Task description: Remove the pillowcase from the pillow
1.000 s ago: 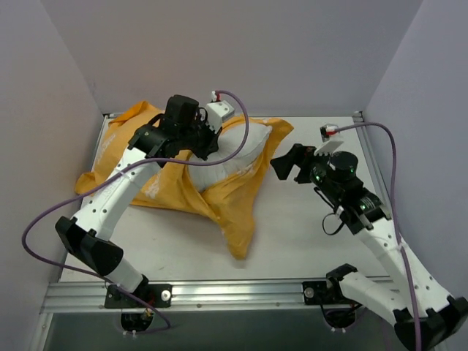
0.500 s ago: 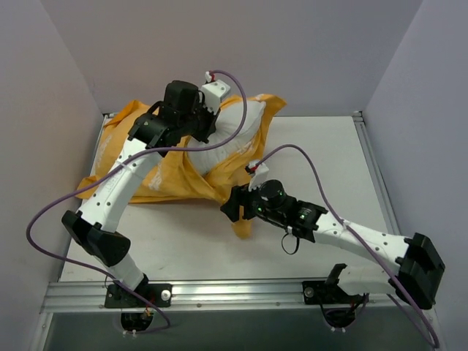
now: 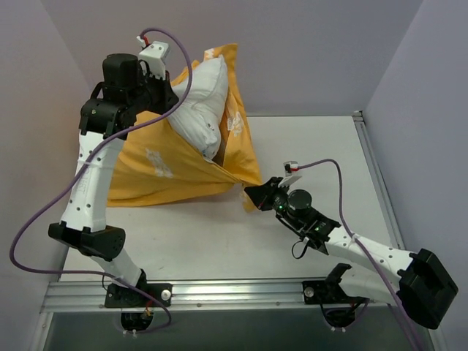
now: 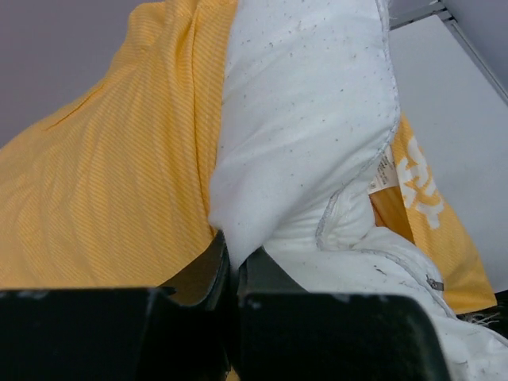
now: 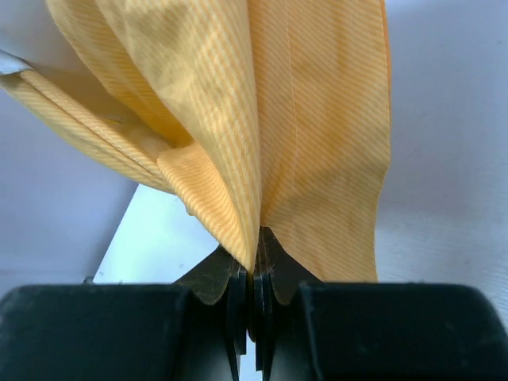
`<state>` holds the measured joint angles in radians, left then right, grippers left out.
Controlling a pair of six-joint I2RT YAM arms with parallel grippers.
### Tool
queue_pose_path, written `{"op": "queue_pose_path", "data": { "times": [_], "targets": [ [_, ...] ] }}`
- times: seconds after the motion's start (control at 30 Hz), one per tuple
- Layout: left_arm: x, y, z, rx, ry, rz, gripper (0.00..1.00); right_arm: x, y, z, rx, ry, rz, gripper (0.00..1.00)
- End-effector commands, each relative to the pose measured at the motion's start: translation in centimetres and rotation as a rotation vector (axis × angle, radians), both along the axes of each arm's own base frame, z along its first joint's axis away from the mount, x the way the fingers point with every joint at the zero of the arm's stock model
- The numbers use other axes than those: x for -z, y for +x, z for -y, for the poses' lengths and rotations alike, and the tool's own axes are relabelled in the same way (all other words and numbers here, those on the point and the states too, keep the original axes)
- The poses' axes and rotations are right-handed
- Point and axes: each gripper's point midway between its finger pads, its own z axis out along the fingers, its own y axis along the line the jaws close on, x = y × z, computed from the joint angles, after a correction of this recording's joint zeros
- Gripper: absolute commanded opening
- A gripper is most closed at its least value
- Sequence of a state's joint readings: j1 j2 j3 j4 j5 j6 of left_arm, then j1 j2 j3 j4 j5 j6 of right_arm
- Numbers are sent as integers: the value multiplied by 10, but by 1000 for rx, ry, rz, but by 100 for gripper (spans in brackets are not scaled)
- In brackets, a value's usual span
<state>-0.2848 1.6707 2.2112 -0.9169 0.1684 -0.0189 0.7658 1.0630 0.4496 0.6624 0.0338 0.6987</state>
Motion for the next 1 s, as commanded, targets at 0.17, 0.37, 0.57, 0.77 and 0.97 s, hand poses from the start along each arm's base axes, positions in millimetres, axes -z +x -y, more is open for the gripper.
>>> {"op": "queue_pose_path", "data": {
  "times": [0.17, 0.37, 0.57, 0.77, 0.97],
  "targets": [
    [-117, -21, -17, 3, -166, 323, 2, 109, -4, -1, -67, -214, -239, 0],
    [-40, -37, 25, 133, -105, 160, 2, 45, 31, -21, -117, -352, -132, 69],
    [37, -33, 55, 172, -75, 14, 2, -66, 23, 23, -57, -420, 11, 86],
    [55, -29, 105, 253, -74, -29, 2, -127, 4, -19, -149, -302, 60, 100],
    [54, -32, 117, 268, -77, -28, 2, -115, 12, -58, -142, -161, -13, 100]
  ]
}}
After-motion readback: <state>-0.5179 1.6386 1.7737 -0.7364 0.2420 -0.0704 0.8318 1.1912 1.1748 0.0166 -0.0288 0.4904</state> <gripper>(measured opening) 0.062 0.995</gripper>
